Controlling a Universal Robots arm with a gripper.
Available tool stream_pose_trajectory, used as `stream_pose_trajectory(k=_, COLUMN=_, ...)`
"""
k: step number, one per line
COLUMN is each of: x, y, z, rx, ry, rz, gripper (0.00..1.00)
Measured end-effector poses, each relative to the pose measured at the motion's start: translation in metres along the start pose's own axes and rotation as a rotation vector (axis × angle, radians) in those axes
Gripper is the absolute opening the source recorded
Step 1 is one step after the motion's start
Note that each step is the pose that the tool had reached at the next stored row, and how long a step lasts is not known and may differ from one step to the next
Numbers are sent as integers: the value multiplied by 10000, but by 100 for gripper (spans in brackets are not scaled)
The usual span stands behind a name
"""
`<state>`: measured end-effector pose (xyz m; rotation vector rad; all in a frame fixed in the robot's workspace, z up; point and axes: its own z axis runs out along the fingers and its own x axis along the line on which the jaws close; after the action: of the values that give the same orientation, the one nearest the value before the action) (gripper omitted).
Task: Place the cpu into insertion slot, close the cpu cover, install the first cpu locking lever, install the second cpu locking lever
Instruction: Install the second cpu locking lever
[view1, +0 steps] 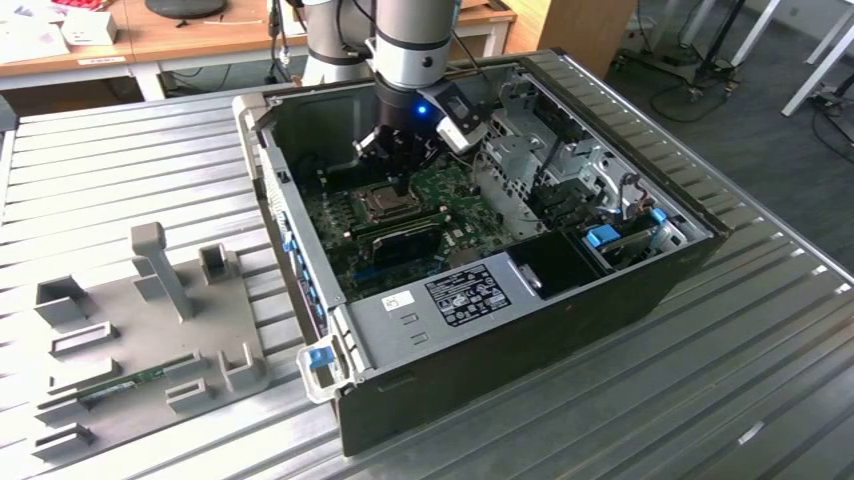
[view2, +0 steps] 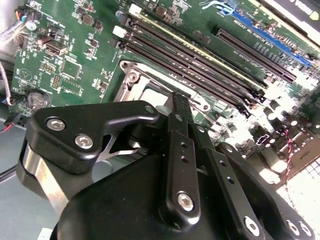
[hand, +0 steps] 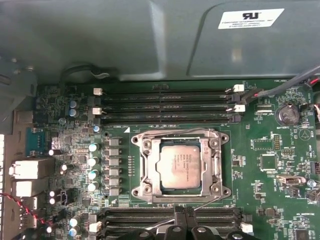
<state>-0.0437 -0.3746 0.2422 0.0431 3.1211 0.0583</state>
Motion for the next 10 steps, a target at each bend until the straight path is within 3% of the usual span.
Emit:
stream_pose_trajectory(k=7, x=50, y=-2, z=7, rx=93, ry=-1, rz=-1, gripper=10)
stream_pose_trajectory(k=10, x=50, y=-2, z=8, rx=95, ry=-2, rz=-3, gripper=10)
